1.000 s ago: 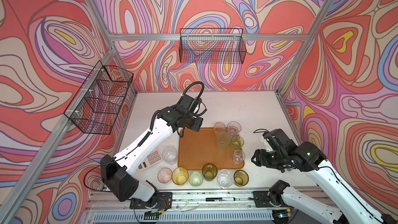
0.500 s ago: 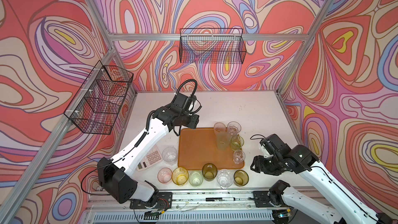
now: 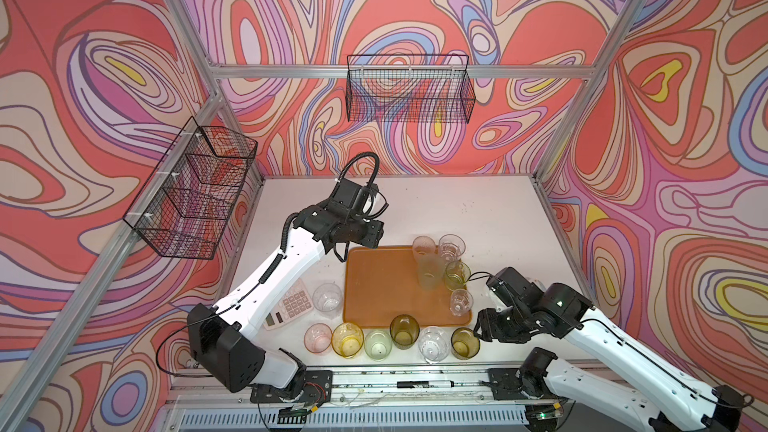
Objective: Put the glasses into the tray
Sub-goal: 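Lower right gripper onto the olive textured glass while left gripper moves beyond the tray, then close right gripper on the olive glass rim and lift it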
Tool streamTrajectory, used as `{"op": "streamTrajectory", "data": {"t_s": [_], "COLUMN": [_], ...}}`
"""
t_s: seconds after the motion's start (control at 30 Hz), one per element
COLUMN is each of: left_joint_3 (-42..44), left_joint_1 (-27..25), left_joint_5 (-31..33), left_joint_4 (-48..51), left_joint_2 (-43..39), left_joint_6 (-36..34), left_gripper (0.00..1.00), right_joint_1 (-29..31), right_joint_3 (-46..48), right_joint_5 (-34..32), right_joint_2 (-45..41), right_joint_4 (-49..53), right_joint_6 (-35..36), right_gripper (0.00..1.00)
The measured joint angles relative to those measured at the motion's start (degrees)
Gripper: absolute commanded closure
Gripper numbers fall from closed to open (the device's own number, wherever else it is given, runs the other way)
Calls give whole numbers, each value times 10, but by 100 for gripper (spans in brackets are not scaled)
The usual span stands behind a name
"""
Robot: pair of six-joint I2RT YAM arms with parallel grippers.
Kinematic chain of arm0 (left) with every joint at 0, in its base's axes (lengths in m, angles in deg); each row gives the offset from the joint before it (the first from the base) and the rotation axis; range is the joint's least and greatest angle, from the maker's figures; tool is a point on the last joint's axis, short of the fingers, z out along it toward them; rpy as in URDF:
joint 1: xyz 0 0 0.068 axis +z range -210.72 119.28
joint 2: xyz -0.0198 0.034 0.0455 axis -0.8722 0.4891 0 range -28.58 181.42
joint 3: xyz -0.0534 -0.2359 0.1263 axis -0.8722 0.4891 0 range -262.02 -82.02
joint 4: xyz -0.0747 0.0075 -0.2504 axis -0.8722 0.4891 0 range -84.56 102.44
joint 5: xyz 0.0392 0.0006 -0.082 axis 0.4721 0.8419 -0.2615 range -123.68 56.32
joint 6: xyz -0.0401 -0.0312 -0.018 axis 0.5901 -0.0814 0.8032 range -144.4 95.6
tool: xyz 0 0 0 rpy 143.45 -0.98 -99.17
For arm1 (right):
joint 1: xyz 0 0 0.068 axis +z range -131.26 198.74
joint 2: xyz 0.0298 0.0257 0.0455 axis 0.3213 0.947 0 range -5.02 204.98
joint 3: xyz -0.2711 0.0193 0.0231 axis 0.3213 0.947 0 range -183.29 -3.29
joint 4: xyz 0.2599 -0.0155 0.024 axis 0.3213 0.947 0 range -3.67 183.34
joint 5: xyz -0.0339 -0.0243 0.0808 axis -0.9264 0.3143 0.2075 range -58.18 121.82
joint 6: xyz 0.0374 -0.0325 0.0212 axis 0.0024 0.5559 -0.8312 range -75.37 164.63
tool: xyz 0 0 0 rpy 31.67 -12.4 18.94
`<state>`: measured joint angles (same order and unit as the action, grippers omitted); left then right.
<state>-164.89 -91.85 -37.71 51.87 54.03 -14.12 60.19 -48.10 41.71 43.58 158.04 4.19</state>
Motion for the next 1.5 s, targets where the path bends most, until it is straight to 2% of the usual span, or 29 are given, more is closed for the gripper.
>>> {"op": "streamTrajectory", "data": {"t_s": [0.17,0.37,0.8,1.1,1.5], "left_joint_3": [0,0,0,0,0], "left_joint_1": [0,0,1,1,1], "left_joint_5": [0,0,0,-1,-1], "left_joint_4": [0,0,0,0,0], "left_joint_2": [0,0,0,1,4], "left_joint_6": [0,0,0,0,0], "left_gripper": [39,41,45,45,45], "right_joint_1": [29,31,38,45,48], "right_joint_3": [15,31,48,51,51], "right_joint_5": [-18,-31,-37,-37,-39], "right_joint_2": [18,18,42,59,64], "right_joint_4": [-19,-36,-78,-92,-89], "right_joint_6": [-19,-31,-33,-25,-15], "right_gripper": [44,55,69,85,93]}}
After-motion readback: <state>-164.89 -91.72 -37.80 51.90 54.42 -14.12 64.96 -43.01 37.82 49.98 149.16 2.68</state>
